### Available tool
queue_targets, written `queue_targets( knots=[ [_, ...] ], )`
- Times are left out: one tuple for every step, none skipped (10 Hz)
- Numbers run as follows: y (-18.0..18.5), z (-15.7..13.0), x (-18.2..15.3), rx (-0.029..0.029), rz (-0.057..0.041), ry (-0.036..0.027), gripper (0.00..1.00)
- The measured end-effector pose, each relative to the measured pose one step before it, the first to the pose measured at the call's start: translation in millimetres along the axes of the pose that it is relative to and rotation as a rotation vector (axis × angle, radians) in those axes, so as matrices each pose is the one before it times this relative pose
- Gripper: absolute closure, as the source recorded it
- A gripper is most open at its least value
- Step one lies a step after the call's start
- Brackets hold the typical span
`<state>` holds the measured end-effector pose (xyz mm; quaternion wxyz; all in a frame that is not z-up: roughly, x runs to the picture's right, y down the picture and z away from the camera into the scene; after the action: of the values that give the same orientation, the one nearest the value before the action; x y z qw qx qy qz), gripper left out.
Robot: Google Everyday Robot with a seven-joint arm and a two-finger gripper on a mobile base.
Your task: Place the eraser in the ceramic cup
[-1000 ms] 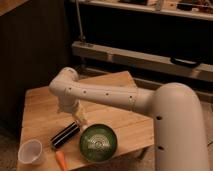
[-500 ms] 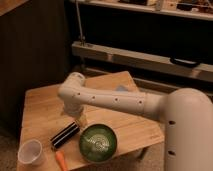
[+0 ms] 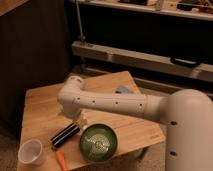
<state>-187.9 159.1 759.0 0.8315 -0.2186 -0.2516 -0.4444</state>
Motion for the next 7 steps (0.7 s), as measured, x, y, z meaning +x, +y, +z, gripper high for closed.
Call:
queue_targets(
  knots=[
    [-0.8,4.32,0.31,-0.00854,0.00301,-0.00203,0.2],
    [-3.56,3.55,-1.83,-0.00992,-0.00039,-0.00469,0.2],
    [0.73,5.83,1.88,-0.01716,0.00619,-0.00243,0.2],
    [0.54,7.71,1.42,-0.01592,0.00741,-0.00767,0.2],
    [0.66,8.99,0.18,-0.01309,0.00408,-0.00876,0.2],
    [1.73,7.06,0.44,-0.01182,0.0027,-0.00492,0.2],
    [2.2,3.76,0.44,-0.01002,0.00031,0.00447,0.2]
  ],
)
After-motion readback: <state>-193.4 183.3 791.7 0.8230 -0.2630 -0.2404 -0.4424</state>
